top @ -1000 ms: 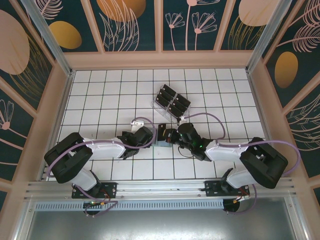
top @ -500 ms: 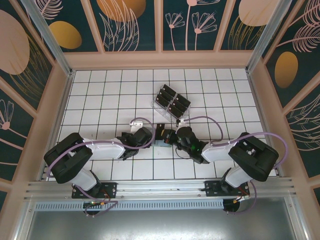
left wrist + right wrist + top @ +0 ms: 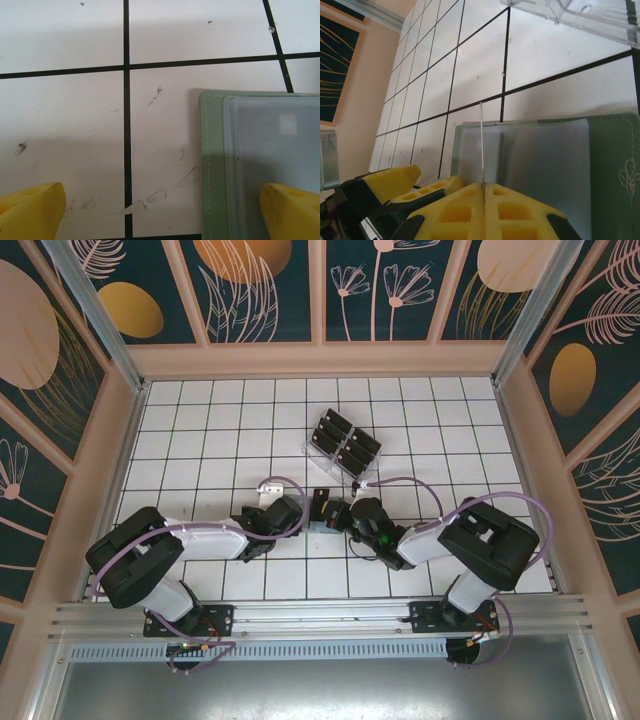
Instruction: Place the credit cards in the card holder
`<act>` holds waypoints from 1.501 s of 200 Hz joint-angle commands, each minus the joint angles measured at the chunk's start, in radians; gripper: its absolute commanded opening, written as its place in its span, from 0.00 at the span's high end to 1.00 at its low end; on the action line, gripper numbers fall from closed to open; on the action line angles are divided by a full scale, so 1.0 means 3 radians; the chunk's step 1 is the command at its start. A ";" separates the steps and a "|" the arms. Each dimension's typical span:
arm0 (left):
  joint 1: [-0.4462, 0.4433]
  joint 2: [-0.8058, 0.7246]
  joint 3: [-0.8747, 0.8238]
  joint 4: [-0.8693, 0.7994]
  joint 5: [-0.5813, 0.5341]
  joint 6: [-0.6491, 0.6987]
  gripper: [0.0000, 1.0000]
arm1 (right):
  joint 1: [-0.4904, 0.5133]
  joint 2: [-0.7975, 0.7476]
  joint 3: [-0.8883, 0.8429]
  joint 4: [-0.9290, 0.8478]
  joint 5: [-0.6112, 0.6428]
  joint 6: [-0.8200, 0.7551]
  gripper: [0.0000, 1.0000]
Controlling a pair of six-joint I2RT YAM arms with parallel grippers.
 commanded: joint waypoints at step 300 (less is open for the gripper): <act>0.0020 -0.0107 -0.0123 -0.0193 0.0044 -0.0018 0.01 | -0.0026 0.0300 -0.0220 0.0370 -0.0184 0.0347 1.00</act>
